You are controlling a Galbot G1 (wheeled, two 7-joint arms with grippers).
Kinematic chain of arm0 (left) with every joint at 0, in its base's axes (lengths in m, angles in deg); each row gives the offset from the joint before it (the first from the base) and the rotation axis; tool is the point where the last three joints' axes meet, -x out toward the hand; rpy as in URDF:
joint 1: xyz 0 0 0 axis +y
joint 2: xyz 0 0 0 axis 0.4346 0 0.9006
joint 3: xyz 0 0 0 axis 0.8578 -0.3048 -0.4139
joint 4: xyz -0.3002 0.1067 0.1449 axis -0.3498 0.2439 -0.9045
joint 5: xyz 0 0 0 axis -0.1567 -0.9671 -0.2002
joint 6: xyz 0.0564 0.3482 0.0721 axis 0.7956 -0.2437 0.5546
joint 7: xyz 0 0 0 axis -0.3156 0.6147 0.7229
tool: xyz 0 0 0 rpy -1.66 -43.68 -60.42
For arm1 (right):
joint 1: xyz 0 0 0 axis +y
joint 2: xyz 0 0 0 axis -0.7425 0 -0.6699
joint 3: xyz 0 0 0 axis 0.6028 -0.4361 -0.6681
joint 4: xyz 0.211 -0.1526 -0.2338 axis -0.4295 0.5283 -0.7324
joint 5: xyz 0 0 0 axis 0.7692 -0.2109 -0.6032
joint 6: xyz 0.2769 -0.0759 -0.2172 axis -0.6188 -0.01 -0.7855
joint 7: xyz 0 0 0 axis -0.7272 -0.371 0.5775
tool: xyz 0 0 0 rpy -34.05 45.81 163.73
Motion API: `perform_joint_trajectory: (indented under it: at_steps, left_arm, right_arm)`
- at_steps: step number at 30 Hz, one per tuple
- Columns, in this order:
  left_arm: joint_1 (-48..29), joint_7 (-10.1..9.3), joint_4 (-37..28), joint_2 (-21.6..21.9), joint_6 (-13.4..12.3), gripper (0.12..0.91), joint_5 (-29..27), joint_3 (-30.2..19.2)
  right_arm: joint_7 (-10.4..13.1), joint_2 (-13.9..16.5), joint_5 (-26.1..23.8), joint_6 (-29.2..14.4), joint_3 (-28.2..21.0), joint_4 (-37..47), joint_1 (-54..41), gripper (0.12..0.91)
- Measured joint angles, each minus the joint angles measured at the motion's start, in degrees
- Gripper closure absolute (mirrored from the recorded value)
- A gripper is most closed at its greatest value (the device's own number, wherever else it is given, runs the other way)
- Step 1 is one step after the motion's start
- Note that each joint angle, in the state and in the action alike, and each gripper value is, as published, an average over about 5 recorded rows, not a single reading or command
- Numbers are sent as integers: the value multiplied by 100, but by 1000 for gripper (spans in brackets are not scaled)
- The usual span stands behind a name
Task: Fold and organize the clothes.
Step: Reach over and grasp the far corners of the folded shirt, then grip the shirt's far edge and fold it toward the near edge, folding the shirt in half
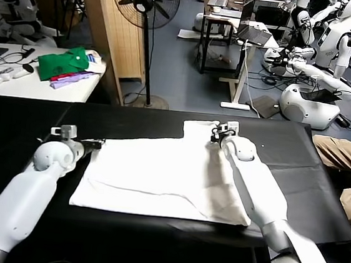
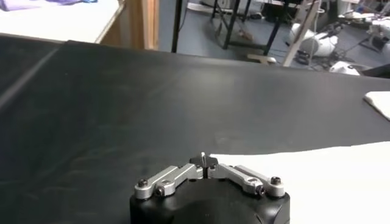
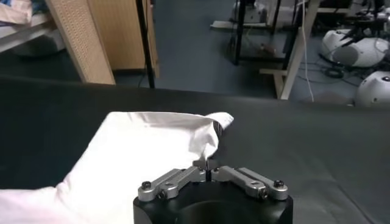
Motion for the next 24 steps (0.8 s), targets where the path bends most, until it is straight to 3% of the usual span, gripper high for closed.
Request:
perform_joint_trajectory:
  at_steps: [5, 12, 19, 24]
  left_arm:
    - [156, -32, 441, 114, -103, 904, -42, 126]
    - [748, -23, 1258, 450, -161, 904, 35, 459]
    - [1619, -5, 1972, 787, -227, 904, 75, 906]
    - [2121, -24, 2410, 841, -228, 904, 39, 1079]
  right_arm:
    - [-128, 295, 289, 0, 127, -651, 269, 904]
    - [-152, 993, 728, 214, 370, -1825, 828, 904]
    - [-134, 1696, 813, 467, 639, -3017, 1625, 904]
    - [-107, 2152, 795, 886, 835, -3789, 2280, 904]
